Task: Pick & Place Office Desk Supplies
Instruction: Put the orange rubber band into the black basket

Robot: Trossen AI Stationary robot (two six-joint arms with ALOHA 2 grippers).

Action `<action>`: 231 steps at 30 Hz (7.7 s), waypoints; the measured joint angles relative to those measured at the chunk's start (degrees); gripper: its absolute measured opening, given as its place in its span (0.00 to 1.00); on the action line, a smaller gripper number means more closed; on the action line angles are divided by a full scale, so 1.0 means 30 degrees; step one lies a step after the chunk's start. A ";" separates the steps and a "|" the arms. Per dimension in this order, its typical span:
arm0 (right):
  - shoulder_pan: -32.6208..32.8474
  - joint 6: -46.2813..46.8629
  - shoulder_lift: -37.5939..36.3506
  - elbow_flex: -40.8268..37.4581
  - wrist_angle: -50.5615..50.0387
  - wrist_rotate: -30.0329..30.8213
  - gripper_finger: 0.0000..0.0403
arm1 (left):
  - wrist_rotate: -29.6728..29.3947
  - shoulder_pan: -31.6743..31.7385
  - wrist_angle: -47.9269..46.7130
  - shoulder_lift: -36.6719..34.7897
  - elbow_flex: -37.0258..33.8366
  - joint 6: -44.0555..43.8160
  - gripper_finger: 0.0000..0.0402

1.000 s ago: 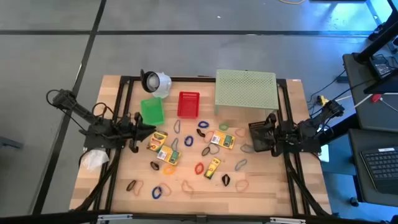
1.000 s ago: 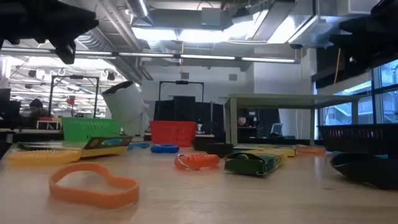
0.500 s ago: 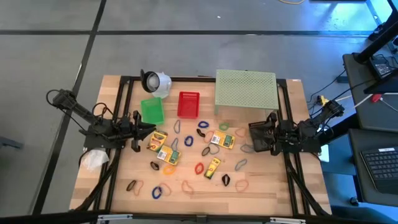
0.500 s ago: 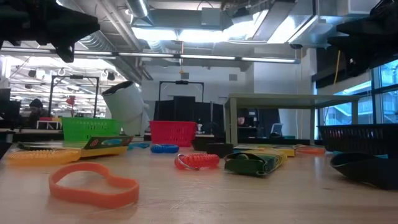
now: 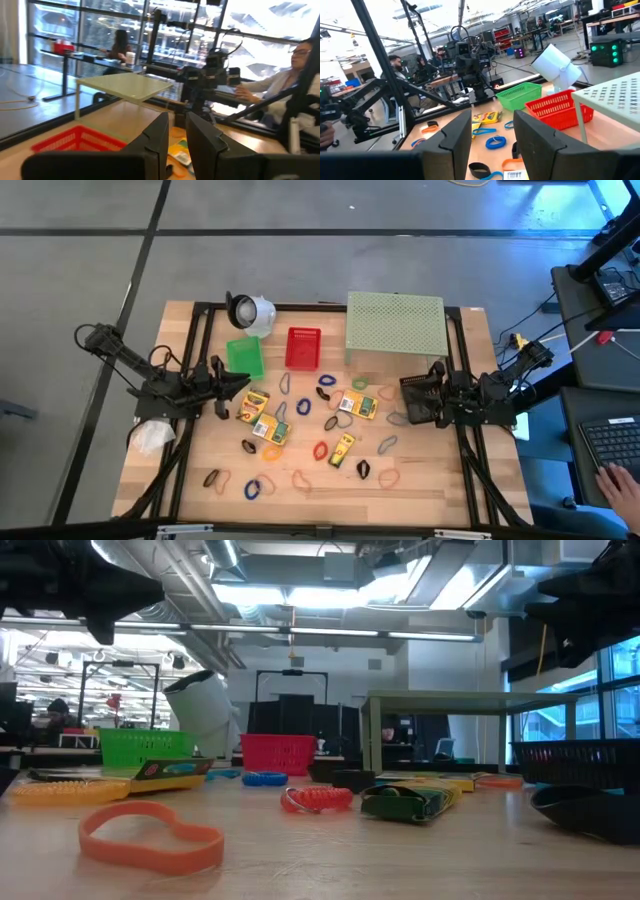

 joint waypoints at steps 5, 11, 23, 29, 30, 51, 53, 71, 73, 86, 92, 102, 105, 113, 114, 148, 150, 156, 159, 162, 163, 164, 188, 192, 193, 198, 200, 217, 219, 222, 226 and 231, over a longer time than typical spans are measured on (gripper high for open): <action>0.0000 -0.0446 0.0000 0.0000 -0.0006 0.0153 0.37 | -0.0156 0.0000 -0.0597 0.0006 0.0000 -0.0010 0.15; -0.0001 -0.3467 0.0000 0.0001 -0.0044 0.0958 0.37 | -0.0164 -0.0007 -0.0765 0.0006 0.0000 -0.0010 0.15; 0.0000 -0.3650 0.0000 0.0000 0.0029 0.0998 0.37 | -0.0157 -0.0007 -0.0779 0.0000 0.0000 -0.0010 0.15; -0.0006 -0.3495 0.0000 0.0000 0.0055 0.0991 0.37 | -0.0157 -0.0007 -0.0842 0.0005 0.0000 -0.0177 0.15; 0.0000 -0.3481 0.0000 0.0000 0.0105 0.0982 0.37 | -0.0157 -0.0007 -0.0845 0.0000 0.0000 -0.0192 0.15; 0.0000 -0.4130 0.0000 0.0000 0.0147 0.0845 0.37 | -0.1170 -0.0007 -0.1612 0.0000 0.0000 -0.0858 0.15; -0.0003 -0.4145 0.0000 0.0000 0.0149 0.0855 0.37 | -0.1162 -0.0007 -0.1731 0.0006 0.0000 -0.0841 0.15; -0.0002 -0.3638 0.0000 0.1119 -0.0330 0.1255 0.37 | -0.0329 -0.0007 -0.1661 0.0000 0.0000 -0.1382 0.15; -0.0003 -0.3760 0.0075 0.1844 -0.1106 0.1520 0.37 | -0.0059 -0.0007 -0.1663 0.0007 0.0000 -0.1661 0.15; -0.0007 -0.2225 0.5972 0.7312 -0.5451 0.2279 0.39 | 0.0004 -0.0007 -0.1675 0.0007 0.0000 -0.1321 0.18; -0.0017 -0.1498 0.9095 0.9844 -0.7306 0.2149 0.47 | 0.0011 -0.0007 -0.1683 0.0007 0.0000 -0.0919 0.23; -0.2065 0.1057 1.4728 1.3440 -1.2017 0.0735 0.56 | 0.0010 -0.0007 -0.1690 0.0007 0.0000 -0.0316 0.27; -0.3200 0.2068 1.6700 1.4729 -1.4193 -0.0777 0.56 | 0.0006 -0.0007 -0.1690 0.0005 0.0000 -0.0309 0.28; -0.5583 0.2531 2.0588 1.7830 -1.7211 -0.4965 0.56 | 0.0302 0.0000 -0.1697 0.0007 0.0000 -0.0309 0.29; -0.5905 0.2597 2.0935 1.8049 -1.7712 -0.5422 0.56 | 0.0430 0.0000 -0.1697 0.0007 0.0000 -0.0309 0.29; -0.9850 -0.0278 3.0592 1.8280 -1.9818 -1.0967 0.55 | 0.0433 0.0000 -0.2408 0.0007 0.0000 0.0187 0.30; -1.0083 -0.0678 3.0884 1.8224 -1.9668 -1.1087 0.53 | 0.0441 -0.0007 -0.2415 0.0005 0.0000 0.0187 0.30; -1.1027 -0.1146 3.1144 1.7435 -1.8695 -1.2170 0.51 | 0.0492 -0.0007 -0.2448 0.0007 0.0000 0.0180 0.30; -1.1402 -0.1639 3.1139 1.7354 -1.8552 -1.2079 0.51 | 0.0497 -0.0007 -0.2562 0.0007 0.0000 0.0182 0.30; -1.1876 -0.2120 3.1139 1.7354 -1.8286 -1.2736 0.51 | 0.0497 -0.0007 -0.2637 0.0007 0.0000 0.0179 0.30; -1.2034 -0.2238 3.1139 1.7354 -1.8120 -1.2930 0.51 | 0.0499 -0.0007 -0.2637 0.0007 0.0000 0.0179 0.30; -1.2195 -0.2343 3.1139 1.7354 -1.8040 -1.3063 0.51 | 0.0499 -0.0007 -0.2637 0.0007 0.0000 0.0179 0.30; -1.3100 -0.2061 3.0957 1.4644 -1.5424 -1.4069 0.46 | 0.0506 -0.0007 -0.2689 0.0006 0.0000 0.0136 0.30; -1.3107 -0.2020 3.0964 1.4622 -1.5345 -1.4204 0.36 | 0.0504 -0.0007 -0.2688 0.0007 0.0000 0.0213 0.30; -1.3107 -0.1994 3.0971 1.4615 -1.5339 -1.4226 0.33 | 0.0500 -0.0007 -0.2688 0.0007 0.0000 0.0298 0.30; -1.3107 -0.1411 3.0990 1.4600 -1.5307 -1.4401 0.16 | 0.0499 -0.0007 -0.2688 0.0004 0.0000 0.0389 0.30; -1.3107 -0.1129 3.1000 1.4600 -1.5300 -1.4543 0.08 | 0.0499 -0.0007 -0.2688 0.0007 0.0000 0.0480 0.30; -1.3070 0.0008 3.1236 1.5995 -1.5747 -1.5234 0.00 | 0.0360 -0.0015 -0.2688 0.0007 0.0000 0.0515 0.30; -1.3078 0.0008 3.1232 1.6205 -1.5952 -1.5208 0.00 | 0.0360 -0.0015 -0.2681 0.0000 0.0000 0.0507 0.30; -1.3065 0.0290 3.1212 1.6320 -1.6173 -1.5134 0.00 | 0.0360 -0.0012 -0.2688 0.0000 0.0000 0.0507 0.30; -1.3070 0.0448 3.1168 1.6719 -1.6468 -1.5069 0.00 | 0.0360 -0.0015 -0.2688 0.0007 0.0000 0.0507 0.30; -1.3070 0.0522 3.0698 1.7434 -1.7422 -1.4053 0.00 | 0.0360 -0.0015 -0.2688 0.0004 -0.0002 0.0507 0.30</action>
